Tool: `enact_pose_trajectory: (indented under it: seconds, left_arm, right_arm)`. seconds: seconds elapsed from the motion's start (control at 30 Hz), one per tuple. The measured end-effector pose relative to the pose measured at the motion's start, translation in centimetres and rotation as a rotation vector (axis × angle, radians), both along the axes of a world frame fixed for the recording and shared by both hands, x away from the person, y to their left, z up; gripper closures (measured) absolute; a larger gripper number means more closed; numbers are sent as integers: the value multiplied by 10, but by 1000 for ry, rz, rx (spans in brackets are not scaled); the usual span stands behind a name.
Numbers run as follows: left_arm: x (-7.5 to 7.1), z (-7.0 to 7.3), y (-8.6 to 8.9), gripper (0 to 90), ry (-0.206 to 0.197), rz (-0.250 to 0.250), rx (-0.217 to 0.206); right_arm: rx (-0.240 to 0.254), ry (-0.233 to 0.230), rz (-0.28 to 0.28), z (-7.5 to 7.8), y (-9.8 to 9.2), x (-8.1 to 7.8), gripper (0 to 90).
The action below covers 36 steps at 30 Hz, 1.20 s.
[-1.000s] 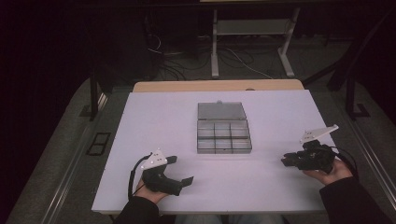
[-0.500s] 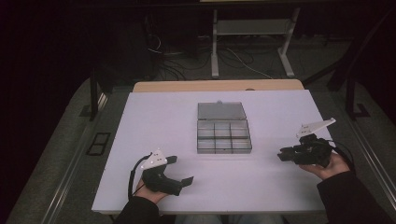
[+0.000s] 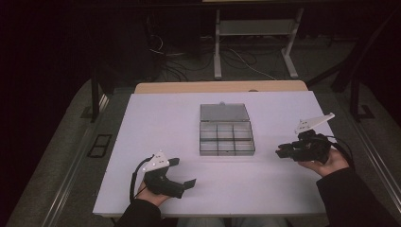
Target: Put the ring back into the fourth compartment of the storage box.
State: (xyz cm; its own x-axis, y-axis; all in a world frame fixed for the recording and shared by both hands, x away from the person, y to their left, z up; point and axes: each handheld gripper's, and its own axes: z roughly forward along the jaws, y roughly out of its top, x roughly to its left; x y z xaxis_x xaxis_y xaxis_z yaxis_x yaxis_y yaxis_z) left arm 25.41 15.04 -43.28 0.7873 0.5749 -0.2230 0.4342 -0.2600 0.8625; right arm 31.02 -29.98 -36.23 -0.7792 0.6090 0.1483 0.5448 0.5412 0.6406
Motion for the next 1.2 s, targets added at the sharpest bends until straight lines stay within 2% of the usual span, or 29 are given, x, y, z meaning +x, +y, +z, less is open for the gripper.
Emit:
enact_pose_trajectory:
  seconds: [1.2]
  left_arm:
    - [0,0,0,0,-2,-5,1]
  right_arm:
    - [0,-46,74,26,49,24,696]
